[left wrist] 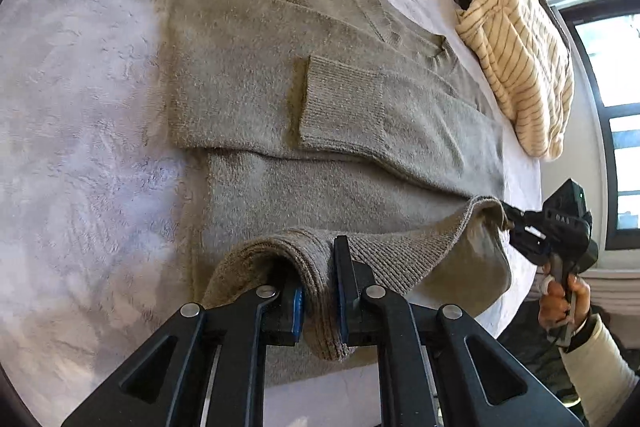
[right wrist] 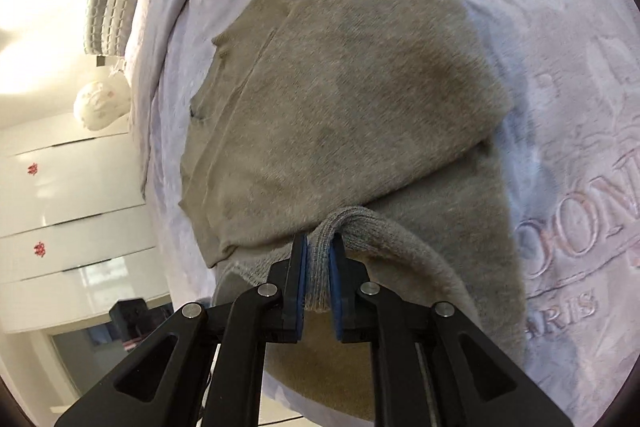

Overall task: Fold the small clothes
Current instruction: 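Lift the hem with both tools and fold it over toward the collar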

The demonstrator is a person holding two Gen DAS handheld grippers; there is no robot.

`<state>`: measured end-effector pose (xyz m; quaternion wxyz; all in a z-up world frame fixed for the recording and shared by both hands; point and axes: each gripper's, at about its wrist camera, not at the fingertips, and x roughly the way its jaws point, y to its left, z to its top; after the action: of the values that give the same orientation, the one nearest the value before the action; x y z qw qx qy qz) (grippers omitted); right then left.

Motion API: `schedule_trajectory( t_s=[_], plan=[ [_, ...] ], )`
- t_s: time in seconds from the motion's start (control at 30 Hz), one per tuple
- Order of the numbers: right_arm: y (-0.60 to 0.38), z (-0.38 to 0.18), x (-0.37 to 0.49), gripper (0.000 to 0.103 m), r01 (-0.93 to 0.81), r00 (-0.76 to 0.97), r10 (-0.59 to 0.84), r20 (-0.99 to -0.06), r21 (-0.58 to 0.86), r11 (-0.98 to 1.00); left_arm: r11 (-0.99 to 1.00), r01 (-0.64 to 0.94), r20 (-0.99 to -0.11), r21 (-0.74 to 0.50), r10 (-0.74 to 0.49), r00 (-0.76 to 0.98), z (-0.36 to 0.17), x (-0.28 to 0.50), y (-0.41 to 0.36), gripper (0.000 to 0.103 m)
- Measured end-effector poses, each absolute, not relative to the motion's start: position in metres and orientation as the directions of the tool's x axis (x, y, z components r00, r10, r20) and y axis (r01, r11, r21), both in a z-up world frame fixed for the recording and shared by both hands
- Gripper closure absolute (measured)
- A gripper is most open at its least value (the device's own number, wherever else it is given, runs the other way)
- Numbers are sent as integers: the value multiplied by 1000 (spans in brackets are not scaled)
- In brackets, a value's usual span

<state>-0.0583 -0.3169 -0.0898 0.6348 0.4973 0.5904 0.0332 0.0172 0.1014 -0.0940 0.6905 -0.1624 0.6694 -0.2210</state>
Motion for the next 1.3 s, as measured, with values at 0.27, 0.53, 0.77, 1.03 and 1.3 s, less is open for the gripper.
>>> schedule_trajectory(
  t_s=[0.27, 0.53, 0.77, 1.03, 1.3],
  plan=[
    [-320, -60, -58, 41, 449, 265, 496, -827, 561, 696, 912, 203, -921, -356, -379, 90, -66, 8, 113, 13],
    [-281, -54, -19, 41, 198, 197, 254, -947, 292, 936, 914, 245, -941, -323, -338, 22, -111, 43, 84, 13],
    [-246, -71, -9, 93, 39, 107, 223, -969, 228, 973, 922, 287, -960, -261, -280, 26, -124, 54, 64, 96],
    [-240, 8, -35, 93, -39, 262, 113, -958, 107, 993, 892, 293, -906, -344, -398, 146, -58, 35, 89, 96],
    [-249, 48, 32, 93, -49, 414, 73, -907, 58, 997, 886, 320, -839, -336, -436, 327, 4, 86, 85, 96]
  ],
)
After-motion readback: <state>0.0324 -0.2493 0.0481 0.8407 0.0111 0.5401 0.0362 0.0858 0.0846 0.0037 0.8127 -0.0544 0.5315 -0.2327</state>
